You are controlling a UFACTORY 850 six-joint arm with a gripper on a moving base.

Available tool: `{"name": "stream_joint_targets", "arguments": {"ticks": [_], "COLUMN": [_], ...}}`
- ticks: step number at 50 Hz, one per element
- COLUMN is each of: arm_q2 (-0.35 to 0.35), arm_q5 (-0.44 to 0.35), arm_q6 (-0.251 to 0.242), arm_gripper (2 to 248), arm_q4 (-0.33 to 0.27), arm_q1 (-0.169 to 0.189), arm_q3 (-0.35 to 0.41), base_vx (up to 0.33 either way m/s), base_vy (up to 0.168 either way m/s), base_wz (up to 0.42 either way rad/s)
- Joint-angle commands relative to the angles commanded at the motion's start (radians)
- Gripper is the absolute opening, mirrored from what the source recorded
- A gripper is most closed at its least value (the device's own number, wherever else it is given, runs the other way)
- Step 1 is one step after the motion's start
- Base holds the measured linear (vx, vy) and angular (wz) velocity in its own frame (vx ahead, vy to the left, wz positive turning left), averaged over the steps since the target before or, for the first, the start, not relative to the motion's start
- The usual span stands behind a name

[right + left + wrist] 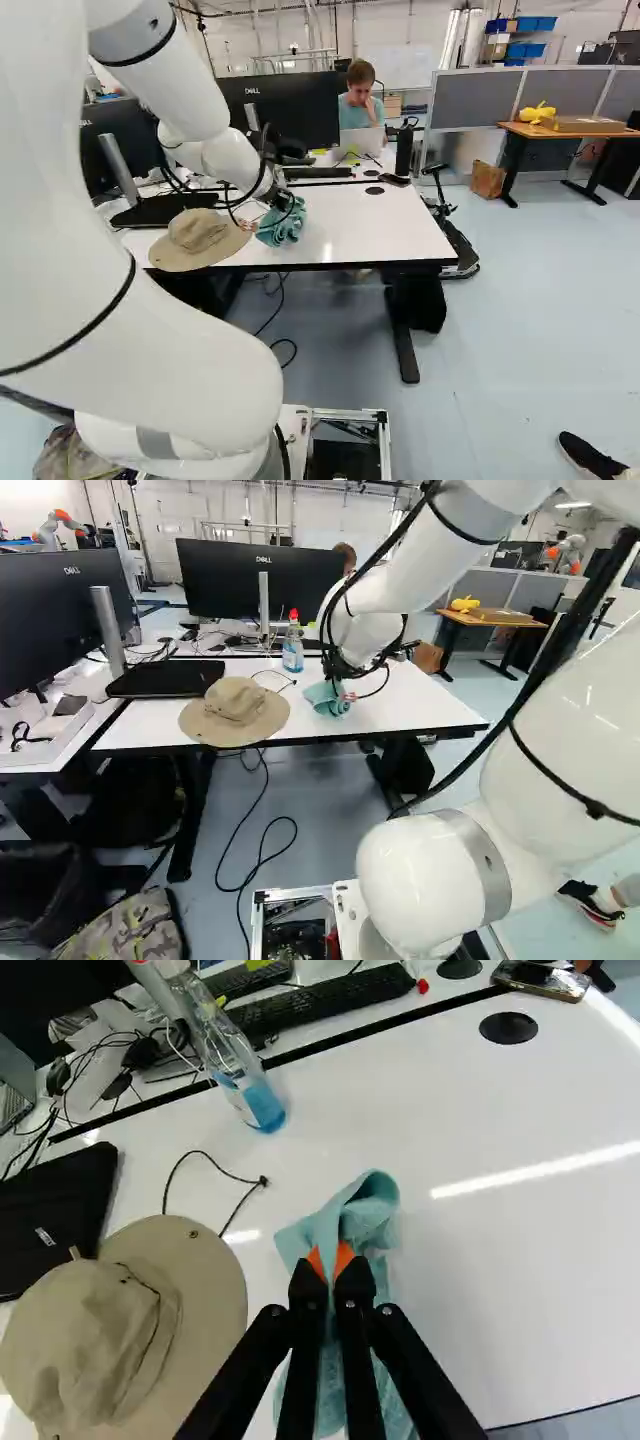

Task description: Clean the table with the green towel

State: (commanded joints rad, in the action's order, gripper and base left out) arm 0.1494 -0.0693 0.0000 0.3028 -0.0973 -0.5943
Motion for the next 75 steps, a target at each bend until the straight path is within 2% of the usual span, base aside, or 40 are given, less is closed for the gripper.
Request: {"name": "stream_joint_targets", "arguments": {"ticks": [13,38,75], "arm_q2": [0.002,0.002,0.003], "arm_q5": [0.014,0.069,0.069], "arm_q6": [0.000,0.000,0.000], "arm_gripper": [25,25,25], "arm_q4": [0.024,0.128,0.128], "arm_q1": [0.000,0.000,0.000], "arm_q3": [0.002,0.002,0.001], "base_vx": [0.000,0.000,0.000], "base_vy": [0.000,0.000,0.000], "base_wz": [0.000,0.000,0.000]}}
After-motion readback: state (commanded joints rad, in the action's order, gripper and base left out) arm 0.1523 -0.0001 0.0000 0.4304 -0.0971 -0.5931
